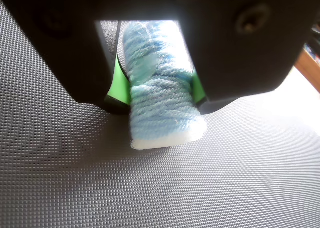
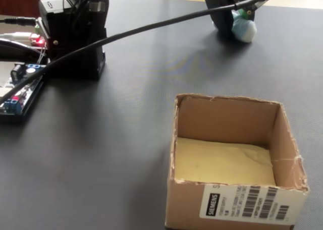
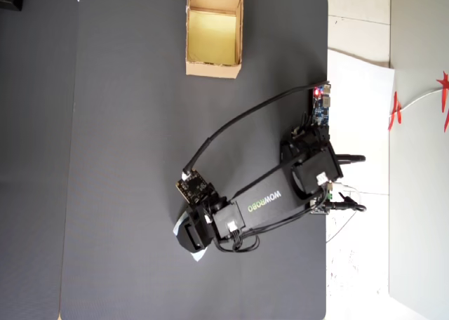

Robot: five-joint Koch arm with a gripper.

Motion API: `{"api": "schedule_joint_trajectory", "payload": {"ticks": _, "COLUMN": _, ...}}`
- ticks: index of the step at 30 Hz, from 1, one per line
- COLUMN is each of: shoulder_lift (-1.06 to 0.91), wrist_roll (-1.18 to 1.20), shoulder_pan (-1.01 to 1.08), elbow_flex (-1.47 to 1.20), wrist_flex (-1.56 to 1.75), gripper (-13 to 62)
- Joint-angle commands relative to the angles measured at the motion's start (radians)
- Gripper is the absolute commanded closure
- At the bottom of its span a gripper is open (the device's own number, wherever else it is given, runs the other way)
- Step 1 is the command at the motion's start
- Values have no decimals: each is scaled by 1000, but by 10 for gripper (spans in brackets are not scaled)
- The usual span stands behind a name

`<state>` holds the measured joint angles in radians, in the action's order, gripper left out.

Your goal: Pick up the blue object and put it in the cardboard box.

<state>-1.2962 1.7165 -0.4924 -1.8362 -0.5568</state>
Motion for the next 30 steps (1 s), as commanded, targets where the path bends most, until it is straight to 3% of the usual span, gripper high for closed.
{"api": "schedule_joint_trajectory", "payload": {"ticks": 1, "shoulder_lift": -29, "wrist_roll": 11, "shoulder_pan": -2, "elbow_flex": 28, "wrist_flex": 29, "gripper": 443}}
{"api": "schedule_joint_trajectory", "payload": {"ticks": 15, "shoulder_lift": -206, "wrist_roll": -29, "shoulder_pan": 103, "elbow_flex": -35, "wrist_flex": 144, "gripper": 443}}
{"api": "schedule_joint_trajectory", "payload": {"ticks": 30, "shoulder_lift": -560, "wrist_roll": -138, "shoulder_pan": 275, "elbow_flex": -351, "wrist_flex": 330, "gripper": 442}}
